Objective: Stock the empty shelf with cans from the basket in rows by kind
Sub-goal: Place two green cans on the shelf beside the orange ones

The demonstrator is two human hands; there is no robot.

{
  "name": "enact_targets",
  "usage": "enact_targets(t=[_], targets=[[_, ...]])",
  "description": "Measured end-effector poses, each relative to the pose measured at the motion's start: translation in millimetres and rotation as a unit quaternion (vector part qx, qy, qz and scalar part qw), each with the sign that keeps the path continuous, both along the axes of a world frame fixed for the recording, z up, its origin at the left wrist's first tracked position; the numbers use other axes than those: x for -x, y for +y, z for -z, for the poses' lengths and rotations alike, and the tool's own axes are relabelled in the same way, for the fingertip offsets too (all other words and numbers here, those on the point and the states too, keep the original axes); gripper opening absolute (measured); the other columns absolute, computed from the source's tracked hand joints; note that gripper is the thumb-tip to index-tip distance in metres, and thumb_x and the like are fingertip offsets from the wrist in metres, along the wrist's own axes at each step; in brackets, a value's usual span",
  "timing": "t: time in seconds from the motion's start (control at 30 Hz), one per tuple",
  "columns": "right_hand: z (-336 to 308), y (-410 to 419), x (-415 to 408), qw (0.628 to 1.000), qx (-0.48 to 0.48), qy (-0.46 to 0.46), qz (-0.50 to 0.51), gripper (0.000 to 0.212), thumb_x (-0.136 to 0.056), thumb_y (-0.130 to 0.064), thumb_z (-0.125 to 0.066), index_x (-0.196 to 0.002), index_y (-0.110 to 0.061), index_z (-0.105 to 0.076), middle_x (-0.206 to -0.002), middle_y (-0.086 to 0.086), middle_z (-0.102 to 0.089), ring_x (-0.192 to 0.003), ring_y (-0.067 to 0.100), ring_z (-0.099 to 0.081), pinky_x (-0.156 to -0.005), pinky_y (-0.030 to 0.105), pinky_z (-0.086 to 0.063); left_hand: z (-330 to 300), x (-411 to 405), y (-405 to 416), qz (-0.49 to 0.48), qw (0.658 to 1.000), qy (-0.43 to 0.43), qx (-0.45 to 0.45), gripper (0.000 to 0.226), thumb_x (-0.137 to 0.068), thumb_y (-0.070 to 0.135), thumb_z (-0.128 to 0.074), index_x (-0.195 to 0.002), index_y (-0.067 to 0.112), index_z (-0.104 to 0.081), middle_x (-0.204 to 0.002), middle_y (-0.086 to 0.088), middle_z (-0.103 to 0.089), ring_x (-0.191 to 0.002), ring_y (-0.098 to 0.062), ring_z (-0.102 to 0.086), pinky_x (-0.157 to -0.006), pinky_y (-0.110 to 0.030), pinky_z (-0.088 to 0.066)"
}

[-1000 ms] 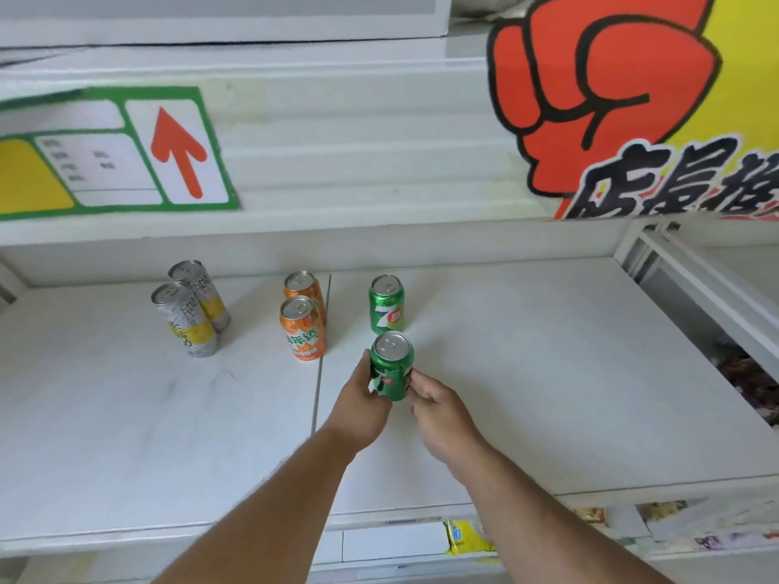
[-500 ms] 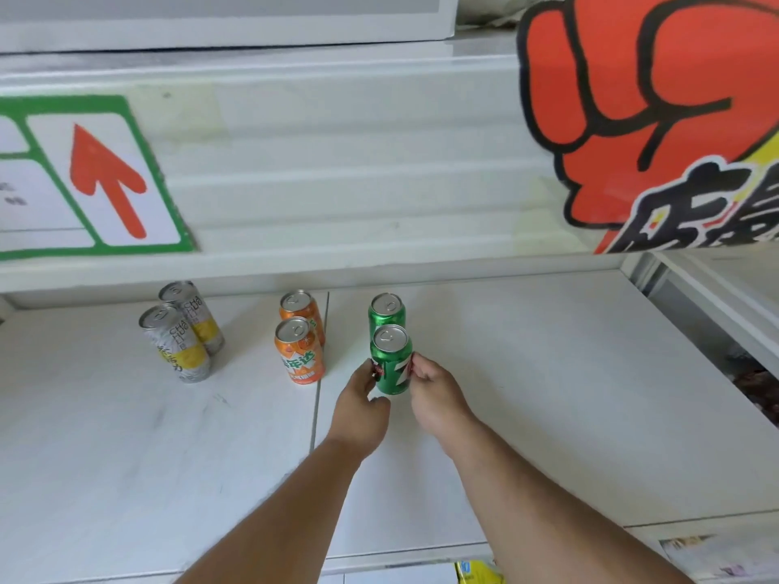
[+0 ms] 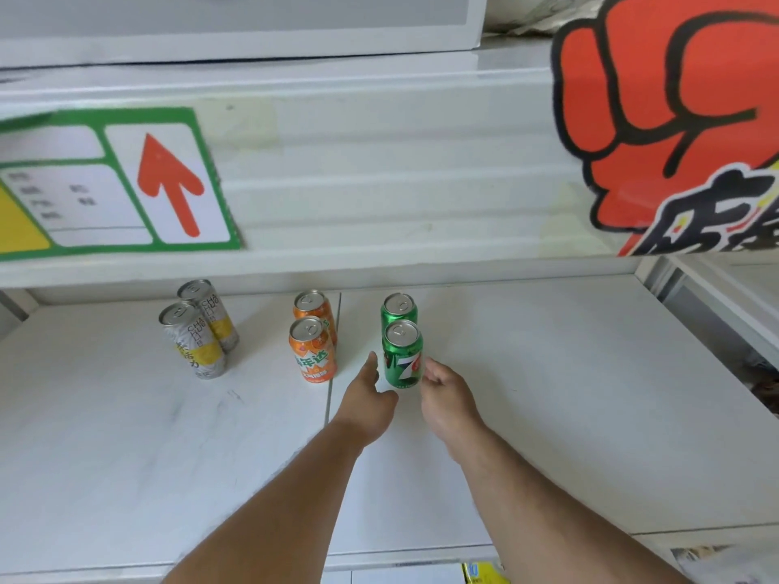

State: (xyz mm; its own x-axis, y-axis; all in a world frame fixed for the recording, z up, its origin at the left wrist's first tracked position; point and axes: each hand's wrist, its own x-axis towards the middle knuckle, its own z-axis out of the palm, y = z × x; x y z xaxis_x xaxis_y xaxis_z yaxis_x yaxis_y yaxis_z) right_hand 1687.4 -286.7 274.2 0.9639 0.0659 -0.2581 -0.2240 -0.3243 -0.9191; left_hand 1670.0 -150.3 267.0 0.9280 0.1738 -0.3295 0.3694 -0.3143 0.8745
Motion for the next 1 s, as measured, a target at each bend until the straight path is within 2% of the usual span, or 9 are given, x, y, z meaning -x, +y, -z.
enact_targets(t=[0.1,0.2,0.27,0.37,0.57,0.67,0.8,0.9,1.0], targets=[[-8.5,-6.9,16.8,1.0,-0.001,0.023,0.004,0.047,-0.103,-0.007,-0.038,-0.142,-0.023,-0.06,-0.132,-0.001,-0.066,-0.13,0.027,-0.058,-0.102,0.036,-0.048,-2.5,19.7,4.8,-0.016,1.0,0.001,-0.002,0.081,-0.093,0.01,-0.053,-0.161,0.031,-0.015,-0.164,0.003,-0.029,-0.15,-0.014,-0.031,-0.098,-0.024,-0.038],[-4.0,-9.7,30.2,0.998,0.034,0.023,-0.054,0.041,-0.103,-0.011,-0.038,-0.125,-0.035,-0.062,-0.105,-0.017,-0.056,-0.107,0.021,-0.059,-0.089,0.029,-0.042,-7.2,49.0,6.1,-0.032,0.999,-0.004,0.006,0.078,-0.095,0.015,-0.057,-0.161,0.031,-0.019,-0.164,0.004,-0.03,-0.148,-0.011,-0.033,-0.097,-0.023,-0.038],[-4.5,-8.0,42.3,0.995,0.053,0.025,-0.076,0.042,-0.106,-0.018,-0.039,-0.144,-0.027,-0.054,-0.132,-0.014,-0.059,-0.129,0.018,-0.054,-0.105,0.029,-0.041,-12.2,70.3,6.6,-0.032,0.999,-0.011,0.011,0.075,-0.096,0.018,-0.058,-0.16,0.03,-0.021,-0.163,0.005,-0.031,-0.148,-0.01,-0.033,-0.096,-0.023,-0.039],[-15.4,-4.1,63.6,0.992,0.073,0.016,-0.105,0.055,-0.109,-0.026,-0.042,-0.162,-0.02,-0.032,-0.166,-0.005,-0.034,-0.153,0.014,-0.034,-0.123,0.03,-0.026,-19.8,101.9,10.2,-0.034,0.999,-0.022,0.01,0.072,-0.097,0.018,-0.058,-0.16,0.027,-0.023,-0.162,0.005,-0.032,-0.148,-0.01,-0.033,-0.095,-0.021,-0.038],[-29.9,7.0,113.1,0.988,0.078,-0.008,-0.136,0.055,-0.108,-0.032,-0.046,-0.16,-0.021,-0.036,-0.166,-0.003,-0.036,-0.152,0.013,-0.036,-0.126,0.033,-0.025,-36.1,169.0,31.1,-0.028,0.999,-0.042,0.001,0.067,-0.098,0.013,-0.056,-0.158,0.023,-0.028,-0.159,0.008,-0.037,-0.145,-0.008,-0.036,-0.107,-0.023,-0.038],[-39.7,17.9,142.1,0.988,0.074,-0.009,-0.132,0.055,-0.108,-0.032,-0.045,-0.161,-0.021,-0.034,-0.166,-0.003,-0.035,-0.152,0.012,-0.034,-0.124,0.03,-0.025,-46.2,208.5,54.9,-0.032,0.998,-0.061,0.0,0.064,-0.099,0.012,-0.055,-0.157,0.025,-0.031,-0.154,0.013,-0.041,-0.143,-0.006,-0.039,-0.097,-0.014,-0.043],[-53.2,60.8,201.9,0.984,0.073,-0.007,-0.161,0.054,-0.109,-0.031,-0.044,-0.161,-0.02,-0.034,-0.165,-0.002,-0.038,-0.149,0.015,-0.04,-0.118,0.029,-0.03,-41.8,278.5,106.2,-0.071,0.995,-0.067,0.001,0.063,-0.098,0.013,-0.057,-0.155,0.028,-0.034,-0.153,0.015,-0.044,-0.137,-0.002,-0.045,-0.113,-0.029,-0.038],[-56.0,99.7,250.6,0.981,0.059,-0.008,-0.187,0.054,-0.109,-0.032,-0.045,-0.16,-0.02,-0.035,-0.165,-0.004,-0.038,-0.137,0.014,-0.05,-0.108,0.026,-0.034,-35.8,335.3,145.1,-0.103,0.993,-0.062,-0.004,0.062,-0.099,0.011,-0.058,-0.154,0.026,-0.036,-0.15,0.013,-0.047,-0.134,-0.003,-0.048,-0.112,-0.026,-0.035],[-55.4,124.1,290.9,0.974,0.059,-0.005,-0.218,0.055,-0.109,-0.033,-0.045,-0.161,-0.02,-0.033,-0.166,-0.006,-0.034,-0.151,0.009,-0.035,-0.114,0.02,-0.024,-27.3,386.7,175.7,-0.122,0.991,-0.049,0.005,0.06,-0.099,0.011,-0.057,-0.154,0.026,-0.037,-0.149,0.014,-0.048,-0.135,-0.004,-0.046,-0.109,-0.026,-0.035]])
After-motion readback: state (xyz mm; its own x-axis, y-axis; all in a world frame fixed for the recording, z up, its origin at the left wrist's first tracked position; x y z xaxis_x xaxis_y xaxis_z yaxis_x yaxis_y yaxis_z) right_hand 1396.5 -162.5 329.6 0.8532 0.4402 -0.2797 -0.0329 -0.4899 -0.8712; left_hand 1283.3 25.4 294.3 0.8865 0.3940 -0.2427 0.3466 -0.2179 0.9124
